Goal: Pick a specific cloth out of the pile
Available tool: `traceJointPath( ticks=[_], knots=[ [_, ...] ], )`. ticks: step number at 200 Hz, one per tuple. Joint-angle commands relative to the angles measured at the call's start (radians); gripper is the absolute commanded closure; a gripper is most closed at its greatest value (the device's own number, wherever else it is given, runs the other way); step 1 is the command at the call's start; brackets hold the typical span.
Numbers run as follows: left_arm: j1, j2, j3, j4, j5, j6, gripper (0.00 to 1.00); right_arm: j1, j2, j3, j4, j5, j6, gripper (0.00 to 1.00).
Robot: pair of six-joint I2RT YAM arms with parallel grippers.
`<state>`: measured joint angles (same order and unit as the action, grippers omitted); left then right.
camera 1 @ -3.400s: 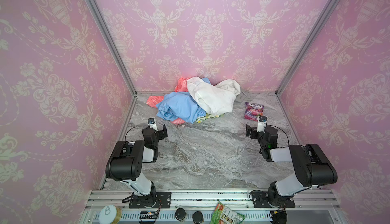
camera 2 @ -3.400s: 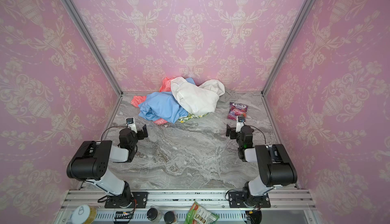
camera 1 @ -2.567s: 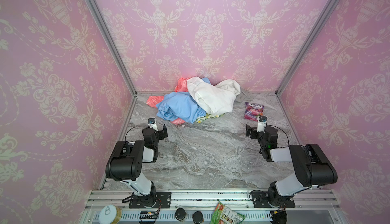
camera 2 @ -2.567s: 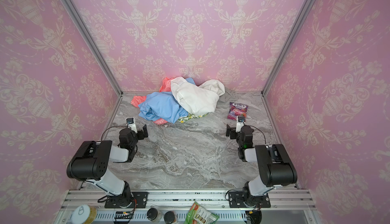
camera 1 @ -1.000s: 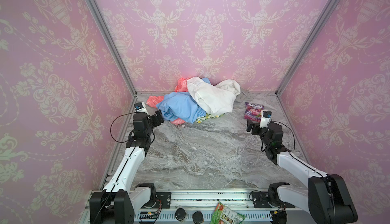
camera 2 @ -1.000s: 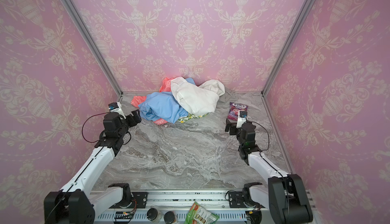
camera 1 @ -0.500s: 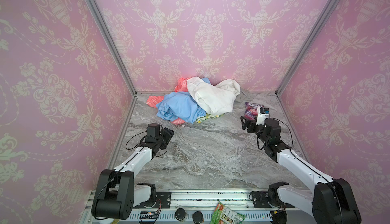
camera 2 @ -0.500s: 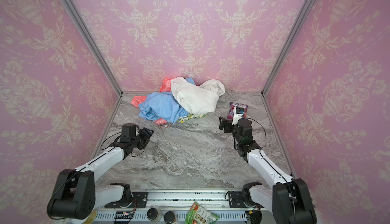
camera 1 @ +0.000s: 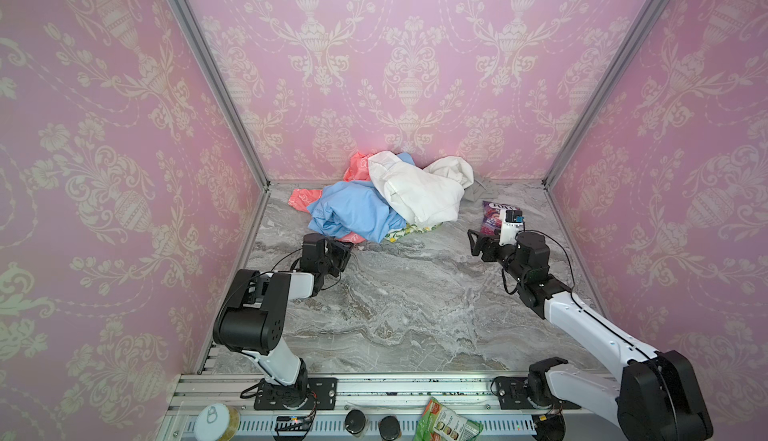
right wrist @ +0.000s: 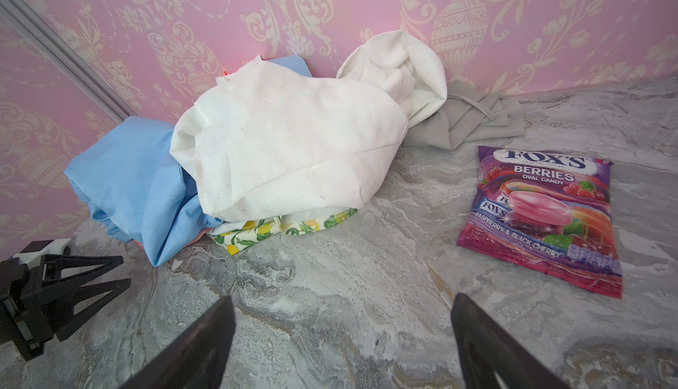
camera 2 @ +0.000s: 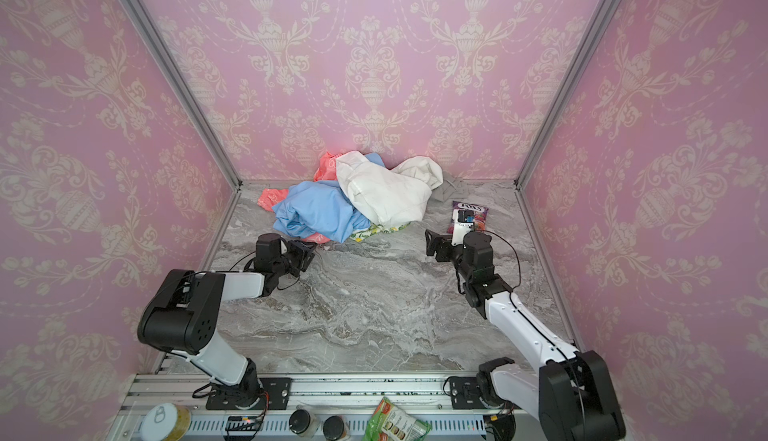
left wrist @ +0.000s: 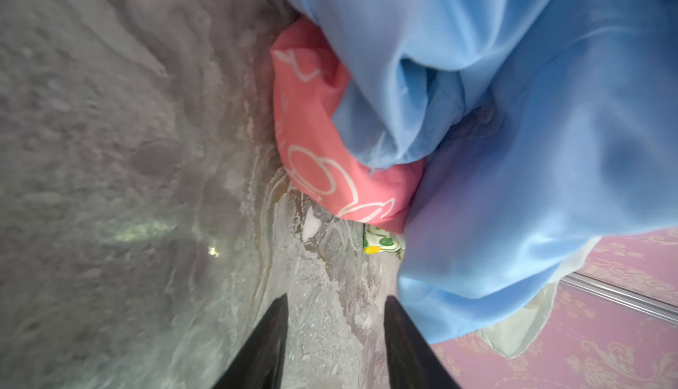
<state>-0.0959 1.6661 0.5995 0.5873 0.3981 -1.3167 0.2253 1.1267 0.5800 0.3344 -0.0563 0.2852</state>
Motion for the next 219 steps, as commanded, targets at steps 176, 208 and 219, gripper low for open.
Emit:
traceJointPath(
  ticks=[176, 208, 219],
  knots=[
    [-0.122, 0.142, -0.036, 0.312, -0.408, -0.223, 0.57, 0.009, -0.077, -0.010, -0.025, -0.017, -0.078, 0.04],
    [-0.127, 0.178, -0.027, 0.344, -0.435, -0.236, 0.56, 0.008, -0.084, -0.015, -0.027, -0.016, -0.081, 0.04],
    [-0.128, 0.194, -0.026, 0.366, -0.441, -0.240, 0.56, 0.008, -0.086, -0.016, -0.025, -0.017, -0.079, 0.04]
  ],
)
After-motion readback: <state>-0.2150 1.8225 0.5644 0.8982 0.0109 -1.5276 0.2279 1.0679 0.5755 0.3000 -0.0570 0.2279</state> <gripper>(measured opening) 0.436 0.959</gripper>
